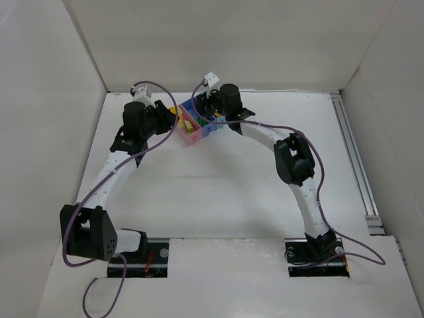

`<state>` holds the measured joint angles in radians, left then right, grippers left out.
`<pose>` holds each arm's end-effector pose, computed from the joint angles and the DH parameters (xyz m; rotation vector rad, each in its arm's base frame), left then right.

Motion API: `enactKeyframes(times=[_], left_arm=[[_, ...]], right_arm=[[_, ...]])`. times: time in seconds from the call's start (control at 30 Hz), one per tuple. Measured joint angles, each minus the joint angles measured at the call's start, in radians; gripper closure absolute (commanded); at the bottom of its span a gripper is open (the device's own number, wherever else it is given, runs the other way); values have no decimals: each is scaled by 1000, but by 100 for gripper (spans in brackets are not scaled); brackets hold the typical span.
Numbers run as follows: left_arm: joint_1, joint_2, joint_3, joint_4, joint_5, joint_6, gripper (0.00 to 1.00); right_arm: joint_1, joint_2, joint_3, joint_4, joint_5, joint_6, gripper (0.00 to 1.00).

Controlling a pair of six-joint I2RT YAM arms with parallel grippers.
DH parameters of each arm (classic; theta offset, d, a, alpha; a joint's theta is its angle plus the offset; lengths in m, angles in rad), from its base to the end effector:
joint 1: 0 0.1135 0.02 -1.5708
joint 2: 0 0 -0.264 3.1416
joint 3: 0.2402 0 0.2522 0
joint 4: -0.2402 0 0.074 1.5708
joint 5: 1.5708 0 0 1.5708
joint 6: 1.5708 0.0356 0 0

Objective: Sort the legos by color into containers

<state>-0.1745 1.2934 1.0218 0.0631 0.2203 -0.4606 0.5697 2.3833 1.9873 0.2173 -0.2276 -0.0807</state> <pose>0.3002 -0.0608 0.3370 -0.0976 1.8186 -0.6497 0.4738 0.3130 0.2366 -0.7255 1.6229 0.5542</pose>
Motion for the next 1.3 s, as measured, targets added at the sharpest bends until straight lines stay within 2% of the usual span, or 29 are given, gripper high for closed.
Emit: enactKeyframes(times=[0.07, 0.23, 0.37, 0.5, 0.63, 0.73, 0.8, 0.97, 1.3], left_arm=[[0, 0, 0, 18, 37, 0, 98], [0, 0, -6, 74, 170, 14, 97], [2, 0, -30, 140, 360, 38, 97], [2, 1, -73, 245, 597, 58, 97], [-7, 3, -113, 323, 786, 80, 100], [-41, 5, -116, 356, 862, 110, 100], [-70, 5, -120, 377, 898, 131, 100], [-102, 5, -130, 389, 940, 157, 100], [-121, 14, -130, 402, 951, 172, 100]], right_arm=[[-1, -37, -37, 0, -18, 0, 39], [-14, -210, -202, 7, -117, 4, 30], [-73, -427, -401, 26, -359, 11, 26], [-191, -610, -584, 62, -636, 37, 26], [-302, -642, -656, 76, -943, 66, 26], [-317, -642, -704, 72, -1072, 76, 24], [-298, -650, -735, 66, -1125, 72, 21], [-247, -706, -764, 58, -1195, 58, 20], [-211, -768, -764, 59, -1221, 85, 18]])
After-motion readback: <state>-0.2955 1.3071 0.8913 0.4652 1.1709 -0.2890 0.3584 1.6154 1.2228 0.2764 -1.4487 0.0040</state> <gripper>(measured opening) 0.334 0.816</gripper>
